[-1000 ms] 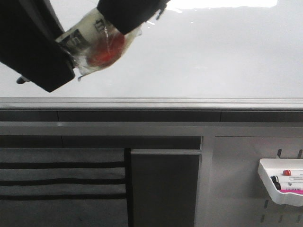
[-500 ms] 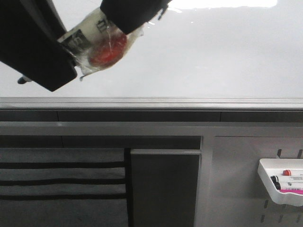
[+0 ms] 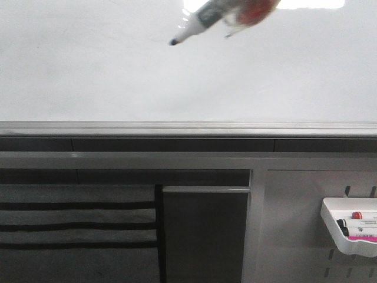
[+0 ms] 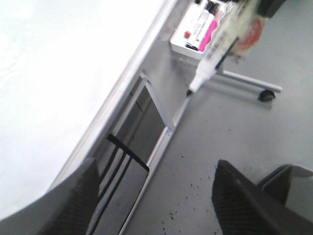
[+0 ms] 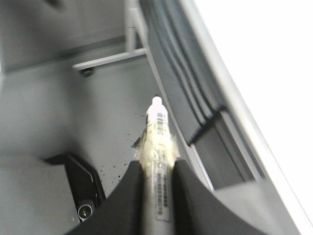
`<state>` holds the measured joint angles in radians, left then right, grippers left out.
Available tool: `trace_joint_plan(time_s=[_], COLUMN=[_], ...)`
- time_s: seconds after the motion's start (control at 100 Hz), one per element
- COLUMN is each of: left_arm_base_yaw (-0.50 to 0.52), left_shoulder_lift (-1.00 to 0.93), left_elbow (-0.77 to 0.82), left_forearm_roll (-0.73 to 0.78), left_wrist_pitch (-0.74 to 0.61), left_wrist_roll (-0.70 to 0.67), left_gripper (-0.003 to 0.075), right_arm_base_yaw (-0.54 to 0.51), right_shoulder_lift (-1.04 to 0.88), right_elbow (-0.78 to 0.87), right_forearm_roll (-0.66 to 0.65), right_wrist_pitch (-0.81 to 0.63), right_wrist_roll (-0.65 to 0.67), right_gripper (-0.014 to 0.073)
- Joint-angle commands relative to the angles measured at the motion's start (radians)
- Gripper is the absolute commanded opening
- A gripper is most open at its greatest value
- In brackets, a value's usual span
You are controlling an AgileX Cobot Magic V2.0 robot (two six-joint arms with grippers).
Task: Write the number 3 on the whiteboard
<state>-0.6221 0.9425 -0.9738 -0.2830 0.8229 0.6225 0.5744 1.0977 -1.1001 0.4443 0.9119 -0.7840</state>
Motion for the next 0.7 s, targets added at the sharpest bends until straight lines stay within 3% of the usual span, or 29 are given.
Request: trace_joint_plan(time_s=[0.0,0.17,0.34,0.69], left_arm_base_yaw=[0.046,0.107,0.114,0.114], left_shoulder_lift=[-0.066,-0.198,-0.265,-0.262], left_elbow=[0.029,0.189,0.299,0.312], left_forearm_roll=[-0.024,-0.061,-0.107,-0.105], left_wrist_pitch=[-0.089,-0.197,-0.343,-0.345], left_wrist_roll=[-0.070,-0.135,-0.135,-0.135], left_gripper=[0.0459,0.0459,0.0459,0.0459], right_arm_base_yaw=[-0.087,-0.213,-0.230,-0.230], right_shoulder_lift=[-0.069,-0.193,-0.301,-0.295], right_elbow=[0.018,0.183,0.316,0.301], right_forearm_roll=[-0.010,-0.010,-0.007,0.044], right_wrist_pitch=[-0.062,-0.180,-0.288,-0.326], right_wrist_roll=[0.106,0.238,0.246,0.249], right_gripper=[0.0008,0.0008,0.0008,0.0008])
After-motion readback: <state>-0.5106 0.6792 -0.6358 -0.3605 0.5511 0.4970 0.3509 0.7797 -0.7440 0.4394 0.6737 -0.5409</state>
